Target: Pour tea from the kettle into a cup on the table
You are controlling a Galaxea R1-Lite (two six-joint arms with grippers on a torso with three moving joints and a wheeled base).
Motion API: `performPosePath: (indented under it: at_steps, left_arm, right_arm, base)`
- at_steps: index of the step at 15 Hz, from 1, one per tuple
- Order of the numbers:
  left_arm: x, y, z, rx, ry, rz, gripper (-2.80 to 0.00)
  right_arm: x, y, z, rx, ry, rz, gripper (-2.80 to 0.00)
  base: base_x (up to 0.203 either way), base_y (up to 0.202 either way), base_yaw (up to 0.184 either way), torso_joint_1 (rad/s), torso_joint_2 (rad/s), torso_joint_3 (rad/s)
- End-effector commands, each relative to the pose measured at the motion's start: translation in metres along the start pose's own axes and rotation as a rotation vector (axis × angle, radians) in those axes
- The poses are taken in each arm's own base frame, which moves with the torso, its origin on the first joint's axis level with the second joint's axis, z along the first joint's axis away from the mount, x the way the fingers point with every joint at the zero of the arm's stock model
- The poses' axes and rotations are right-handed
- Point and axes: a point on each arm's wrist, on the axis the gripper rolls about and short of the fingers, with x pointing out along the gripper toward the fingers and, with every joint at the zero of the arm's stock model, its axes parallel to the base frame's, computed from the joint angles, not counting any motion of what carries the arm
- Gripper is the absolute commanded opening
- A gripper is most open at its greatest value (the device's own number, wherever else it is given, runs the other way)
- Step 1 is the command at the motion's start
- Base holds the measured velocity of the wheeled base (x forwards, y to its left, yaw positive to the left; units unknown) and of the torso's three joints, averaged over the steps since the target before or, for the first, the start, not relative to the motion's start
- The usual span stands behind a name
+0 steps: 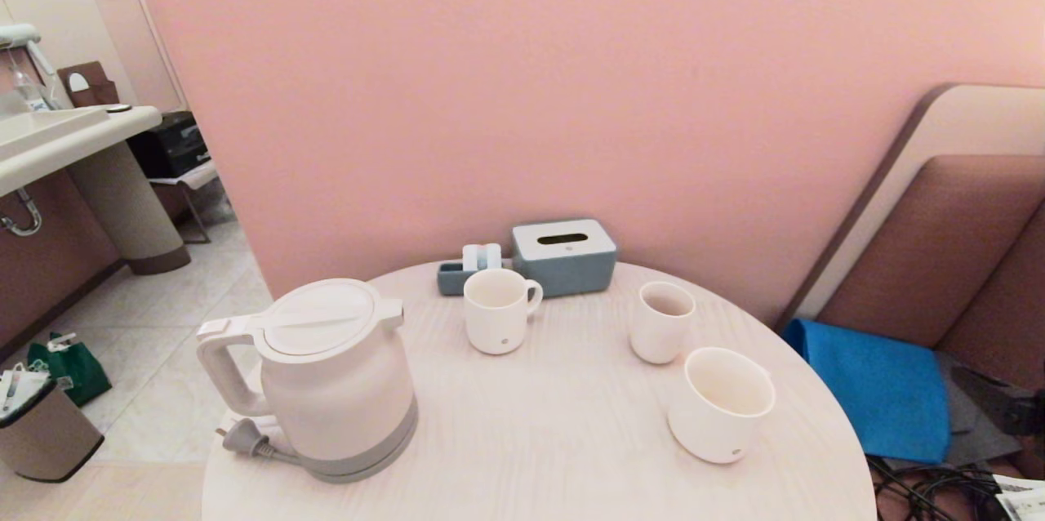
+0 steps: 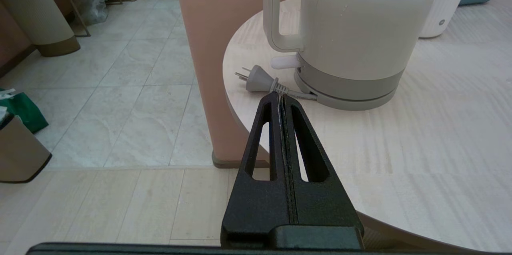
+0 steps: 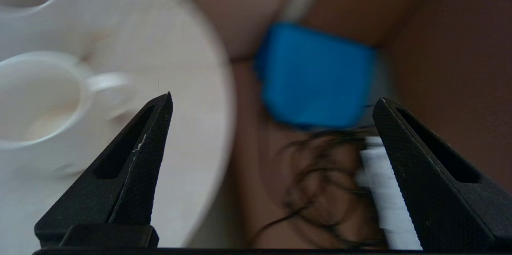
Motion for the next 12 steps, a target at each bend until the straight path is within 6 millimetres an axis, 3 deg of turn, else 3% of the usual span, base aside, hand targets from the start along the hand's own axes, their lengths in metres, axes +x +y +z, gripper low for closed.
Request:
performPosePath:
  at_steps: [1, 4, 8, 12]
  left_arm:
    - [0.0, 0.0, 0.0, 0.0, 0.0, 0.001, -2.8]
    - [0.0, 0.0, 0.0, 0.0, 0.0, 0.001, -2.8]
    - [0.0, 0.0, 0.0, 0.0, 0.0, 0.001, -2.8]
    - [0.0, 0.0, 0.0, 0.0, 0.0, 0.001, -2.8]
  right_arm:
    - [-0.038, -0.017, -0.002, 0.056, -0.147, -0.091, 0.0]
    - [-0.073, -0.032, -0.022, 0.078, -0.189, -0.217, 0.0]
    - [-0.103, -0.04, -0.047, 0.106, -0.236, -0.302, 0.0]
    - [-0.115, -0.033, -0.067, 0.088, -0.316, 0.085, 0.0]
  base:
    - [0.0, 0.0, 0.0, 0.0, 0.0, 0.0]
    - [0.0, 0.0, 0.0, 0.0, 0.0, 0.0]
    - [0.0, 0.0, 0.0, 0.0, 0.0, 0.0]
    - [0.0, 0.0, 0.0, 0.0, 0.0, 0.0]
